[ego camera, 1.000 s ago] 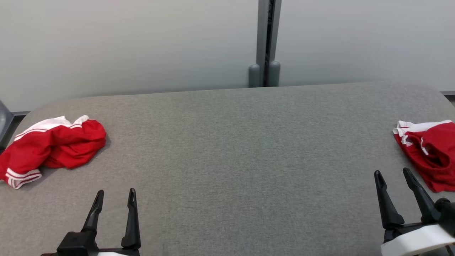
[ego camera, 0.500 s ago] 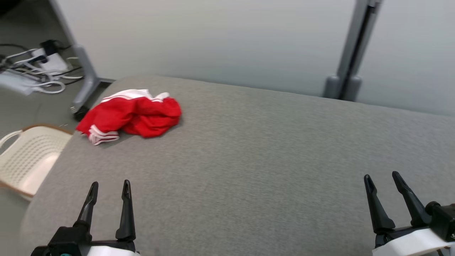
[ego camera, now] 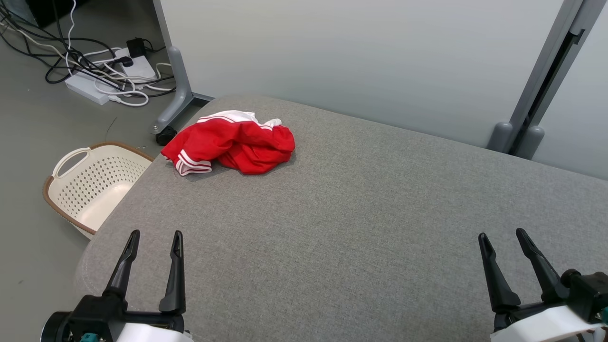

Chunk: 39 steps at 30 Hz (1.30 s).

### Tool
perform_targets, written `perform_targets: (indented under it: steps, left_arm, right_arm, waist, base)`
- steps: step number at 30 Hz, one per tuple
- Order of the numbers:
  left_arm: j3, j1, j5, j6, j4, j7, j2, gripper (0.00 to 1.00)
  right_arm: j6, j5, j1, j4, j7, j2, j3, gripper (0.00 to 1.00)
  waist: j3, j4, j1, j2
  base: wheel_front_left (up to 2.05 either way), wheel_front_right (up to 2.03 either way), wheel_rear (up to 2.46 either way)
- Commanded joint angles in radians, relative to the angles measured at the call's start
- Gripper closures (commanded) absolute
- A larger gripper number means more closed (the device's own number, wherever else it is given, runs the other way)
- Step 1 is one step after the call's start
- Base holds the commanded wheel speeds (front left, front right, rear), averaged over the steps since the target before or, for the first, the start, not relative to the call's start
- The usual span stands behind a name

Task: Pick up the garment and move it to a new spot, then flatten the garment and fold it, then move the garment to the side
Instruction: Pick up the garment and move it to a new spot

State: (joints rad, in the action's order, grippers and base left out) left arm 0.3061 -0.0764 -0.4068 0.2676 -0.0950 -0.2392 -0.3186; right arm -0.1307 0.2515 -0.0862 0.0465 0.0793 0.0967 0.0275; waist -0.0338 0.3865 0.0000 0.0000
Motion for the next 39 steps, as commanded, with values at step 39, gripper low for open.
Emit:
perform_targets:
  steps: [39]
  left_arm:
    - [-0.089, 0.794, -0.072, -0.207, 0.721, 0.06, 0.049, 0.0]
  right_arm:
    - [0.0, 0.077, 0.234, 0.11, 0.012, 0.141, 0.037, 0.0]
  waist:
    - [0.467, -0.329, 0.0, 0.0]
  base:
    - [0.0, 0.0, 0.0]
